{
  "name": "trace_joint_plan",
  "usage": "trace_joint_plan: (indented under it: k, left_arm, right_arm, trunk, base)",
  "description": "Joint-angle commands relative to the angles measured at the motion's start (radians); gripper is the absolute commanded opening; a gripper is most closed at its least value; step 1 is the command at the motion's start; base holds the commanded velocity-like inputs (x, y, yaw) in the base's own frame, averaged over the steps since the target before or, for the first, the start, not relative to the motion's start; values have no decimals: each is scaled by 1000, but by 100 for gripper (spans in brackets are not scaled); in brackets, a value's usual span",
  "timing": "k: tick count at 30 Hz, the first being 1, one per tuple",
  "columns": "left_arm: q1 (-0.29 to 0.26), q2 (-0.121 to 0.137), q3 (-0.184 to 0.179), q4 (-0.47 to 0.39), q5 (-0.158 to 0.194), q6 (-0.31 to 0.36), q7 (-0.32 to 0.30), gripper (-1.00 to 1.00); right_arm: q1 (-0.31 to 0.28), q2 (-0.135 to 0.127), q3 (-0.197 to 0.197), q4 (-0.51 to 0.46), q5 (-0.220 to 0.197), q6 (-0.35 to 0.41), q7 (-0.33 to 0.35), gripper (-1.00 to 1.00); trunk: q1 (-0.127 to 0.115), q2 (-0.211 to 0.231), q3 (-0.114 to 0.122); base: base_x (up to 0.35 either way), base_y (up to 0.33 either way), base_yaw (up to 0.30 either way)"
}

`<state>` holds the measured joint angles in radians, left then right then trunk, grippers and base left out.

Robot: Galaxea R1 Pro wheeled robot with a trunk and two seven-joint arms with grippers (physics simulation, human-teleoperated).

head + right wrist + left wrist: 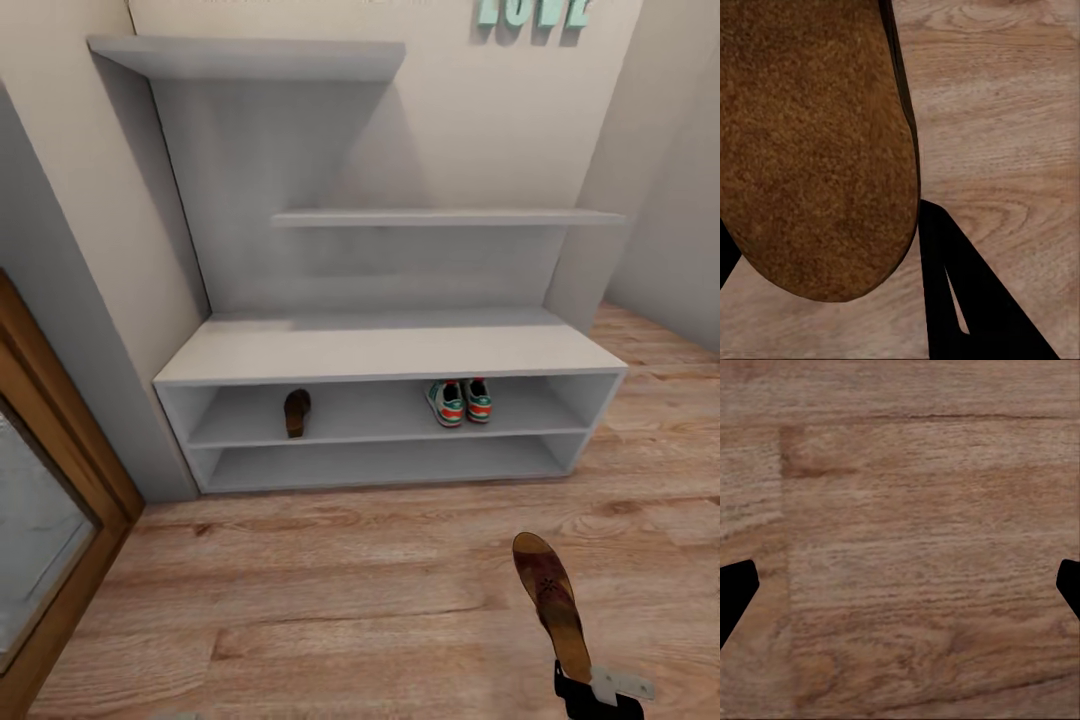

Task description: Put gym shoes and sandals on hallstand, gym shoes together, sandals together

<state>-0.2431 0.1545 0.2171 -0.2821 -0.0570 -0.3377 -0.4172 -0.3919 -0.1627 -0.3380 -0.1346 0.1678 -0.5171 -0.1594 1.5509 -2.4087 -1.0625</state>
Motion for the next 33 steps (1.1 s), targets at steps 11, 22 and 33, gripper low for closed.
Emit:
trace_joint_plan:
  k: [11,22,33]
  left_arm:
    - [-1,0,37,1,-8,-4,-6,100]
    - [-1,0,42,0,-10,-4,-6,100]
    - [-1,0,42,0,-10,-6,-8,100]
  right_arm:
    - [-1,0,-4,1,6,-3,-5,-100]
    - [-1,2,-4,1,6,-3,-6,-100]
    - [-1,2,-4,1,6,-3,-6,-100]
  trunk:
    - [-1,0,-1]
    - [-1,0,-1]
    - [-1,0,-1]
  base:
    - [-150,261,113]
    - [-3,88,9]
    - [46,151,0]
